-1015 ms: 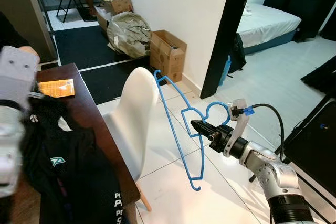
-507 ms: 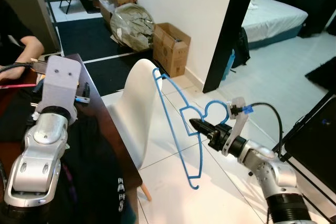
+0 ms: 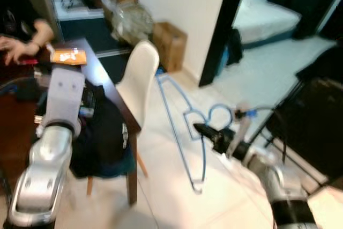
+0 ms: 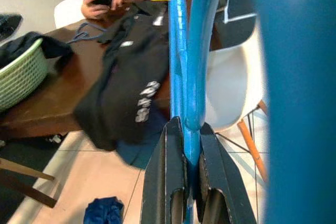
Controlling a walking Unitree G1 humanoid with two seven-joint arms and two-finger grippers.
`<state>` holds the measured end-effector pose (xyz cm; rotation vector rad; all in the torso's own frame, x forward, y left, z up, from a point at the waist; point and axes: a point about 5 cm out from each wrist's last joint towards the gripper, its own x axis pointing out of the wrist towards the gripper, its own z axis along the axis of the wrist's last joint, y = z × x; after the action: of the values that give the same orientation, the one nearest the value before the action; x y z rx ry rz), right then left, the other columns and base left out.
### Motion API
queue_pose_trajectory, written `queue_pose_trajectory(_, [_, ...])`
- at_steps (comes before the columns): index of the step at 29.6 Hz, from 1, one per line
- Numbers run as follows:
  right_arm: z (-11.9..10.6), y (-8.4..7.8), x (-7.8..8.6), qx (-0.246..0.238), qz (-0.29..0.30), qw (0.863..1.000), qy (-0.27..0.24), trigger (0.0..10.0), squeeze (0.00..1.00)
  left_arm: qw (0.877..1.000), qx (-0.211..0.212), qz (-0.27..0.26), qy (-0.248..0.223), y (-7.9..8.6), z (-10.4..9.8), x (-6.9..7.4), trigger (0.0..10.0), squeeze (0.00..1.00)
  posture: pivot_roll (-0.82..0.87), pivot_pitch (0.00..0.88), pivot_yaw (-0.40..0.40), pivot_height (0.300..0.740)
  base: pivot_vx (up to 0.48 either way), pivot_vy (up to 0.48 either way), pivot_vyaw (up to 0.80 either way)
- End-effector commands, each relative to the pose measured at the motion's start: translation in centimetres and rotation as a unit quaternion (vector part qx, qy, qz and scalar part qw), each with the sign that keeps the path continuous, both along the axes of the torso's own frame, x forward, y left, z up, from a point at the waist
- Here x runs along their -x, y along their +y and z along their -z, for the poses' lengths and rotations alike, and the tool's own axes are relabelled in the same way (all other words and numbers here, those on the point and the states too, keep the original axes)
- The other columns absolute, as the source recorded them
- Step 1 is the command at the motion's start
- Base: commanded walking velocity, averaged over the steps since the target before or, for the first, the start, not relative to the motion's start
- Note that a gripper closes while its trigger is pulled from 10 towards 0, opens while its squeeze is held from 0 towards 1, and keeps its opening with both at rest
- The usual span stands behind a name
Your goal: Hang hanger
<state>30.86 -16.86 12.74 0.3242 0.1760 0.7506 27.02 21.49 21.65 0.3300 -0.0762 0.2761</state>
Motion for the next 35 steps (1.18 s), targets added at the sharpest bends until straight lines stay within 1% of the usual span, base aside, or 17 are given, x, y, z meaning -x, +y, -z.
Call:
queue_pose_trajectory(1, [-0.2, 0.1, 0.0, 0.015, -0.005, 1.000, -0.015, 10.0, 0.00, 1.000, 0.019, 0.002, 0.003, 0.2, 1.0, 0.3, 10.0, 0.00, 0.09, 0.000, -0.044, 0.740, 0.000, 0.000, 0.80])
queue_pose_trajectory(6, [-0.4, 0.2, 0.0, 0.014, -0.007, 1.000, -0.021, 10.0, 0.00, 1.000, 0.016, 0.005, -0.002, 0.5, 1.0, 0.4, 10.0, 0.00, 0.09, 0.000, -0.044, 0.740, 0.000, 0.000, 0.80])
queue_pose_trajectory(8, [-0.7, 0.1, -0.1, -0.002, -0.008, 1.000, -0.026, 10.0, 0.00, 0.999, 0.003, -0.016, -0.039, 2.6, -0.8, 0.3, 10.0, 0.00, 0.10, 0.000, -0.051, 0.740, 0.000, 0.000, 0.80])
queue_pose_trajectory(9, [-0.7, 0.1, -0.1, -0.002, -0.008, 1.000, -0.026, 10.0, 0.00, 0.999, 0.003, -0.016, -0.039, 2.6, -0.8, 0.3, 10.0, 0.00, 0.10, 0.000, -0.051, 0.740, 0.000, 0.000, 0.80])
queue_pose_trajectory(10, [-0.7, 0.1, -0.1, -0.006, -0.010, 1.000, -0.027, 10.0, 0.00, 0.998, 0.002, -0.029, -0.059, 3.6, -2.0, 0.2, 10.0, 0.00, 0.10, 0.000, -0.050, 0.740, 0.000, 0.000, 0.80])
queue_pose_trajectory(11, [-0.8, 0.2, -0.1, -0.008, -0.012, 1.000, -0.028, 10.0, 0.00, 0.996, 0.011, -0.039, -0.075, 4.2, -2.8, 0.2, 10.0, 0.00, 0.10, 0.000, -0.050, 0.740, 0.000, 0.000, 0.80])
queue_pose_trajectory(12, [-0.9, 0.3, -0.1, -0.007, -0.015, 0.999, -0.030, 10.0, 0.00, 0.994, 0.037, -0.040, -0.093, 4.5, -3.5, 0.1, 10.0, 0.00, 0.10, 0.000, -0.049, 0.740, 0.000, 0.000, 0.80])
queue_pose_trajectory(15, [-0.9, 0.3, -0.1, -0.007, -0.016, 0.999, -0.031, 10.0, 0.00, 0.993, 0.057, -0.035, -0.101, 4.5, -3.6, 0.0, 10.0, 0.00, 0.10, 0.000, -0.049, 0.740, 0.000, 0.000, 0.80])
queue_pose_trajectory(17, [-0.9, 0.4, 0.0, -0.007, -0.017, 0.999, -0.033, 10.0, 0.00, 0.994, 0.071, -0.018, -0.087, 3.9, -2.6, -0.2, 10.0, 0.00, 0.09, 0.000, -0.043, 0.740, 0.000, 0.000, 0.80])
queue_pose_trajectory(20, [-0.9, 0.4, 0.0, -0.006, -0.017, 0.999, -0.035, 10.0, 0.00, 0.994, 0.078, -0.007, -0.079, 3.5, -1.8, -0.3, 10.0, 0.00, 0.09, 0.000, -0.043, 0.740, 0.000, 0.000, 0.80])
queue_pose_trajectory(21, [-0.9, 0.4, 0.0, -0.006, -0.017, 0.999, -0.036, 10.0, 0.00, 0.994, 0.087, 0.000, -0.065, 3.2, -0.7, -0.3, 10.0, 0.00, 0.09, 0.000, -0.044, 0.740, 0.000, 0.000, 0.80])
queue_pose_trajectory(25, [-0.9, 0.4, 0.0, -0.006, -0.017, 0.999, -0.036, 10.0, 0.00, 0.994, 0.087, 0.000, -0.065, 3.2, -0.7, -0.3, 10.0, 0.00, 0.09, 0.000, -0.044, 0.740, 0.000, 0.000, 0.80])
queue_pose_trajectory(26, [-0.8, 0.3, -0.1, -0.010, -0.009, 0.999, -0.033, 10.0, 0.00, 0.995, 0.089, 0.004, -0.049, 2.9, 0.6, -0.1, 10.0, 0.00, 0.09, 0.000, -0.044, 0.740, 0.000, 0.000, 0.80])
queue_pose_trajectory(27, [-0.8, 0.3, -0.1, -0.010, -0.009, 0.999, -0.033, 10.0, 0.00, 0.995, 0.089, 0.004, -0.049, 2.9, 0.6, -0.1, 10.0, 0.00, 0.09, 0.000, -0.044, 0.740, 0.000, 0.000, 0.80])
queue_pose_trajectory(28, [-0.7, -0.1, -0.4, -0.017, 0.009, 1.000, -0.022, 10.0, 0.00, 0.994, 0.101, 0.011, -0.042, 2.6, 1.6, 0.2, 10.0, 0.00, 0.09, 0.000, -0.045, 0.740, 0.000, 0.000, 0.00])
queue_pose_trajectory(30, [-0.7, -0.3, -0.6, -0.021, 0.021, 0.999, -0.014, 10.0, 0.00, 0.993, 0.108, 0.013, -0.042, 2.6, 2.0, 0.4, 10.0, 0.00, 0.09, 0.000, -0.047, 0.740, 0.171, 0.000, 0.00])
queue_pose_trajectory(35, [-0.6, -0.4, -0.7, -0.022, 0.027, 0.999, -0.009, 10.0, 0.00, 0.993, 0.108, 0.008, -0.048, 2.8, 1.9, 0.5, 10.0, 0.00, 0.09, 0.000, -0.049, 0.740, 0.452, 0.000, 0.00])
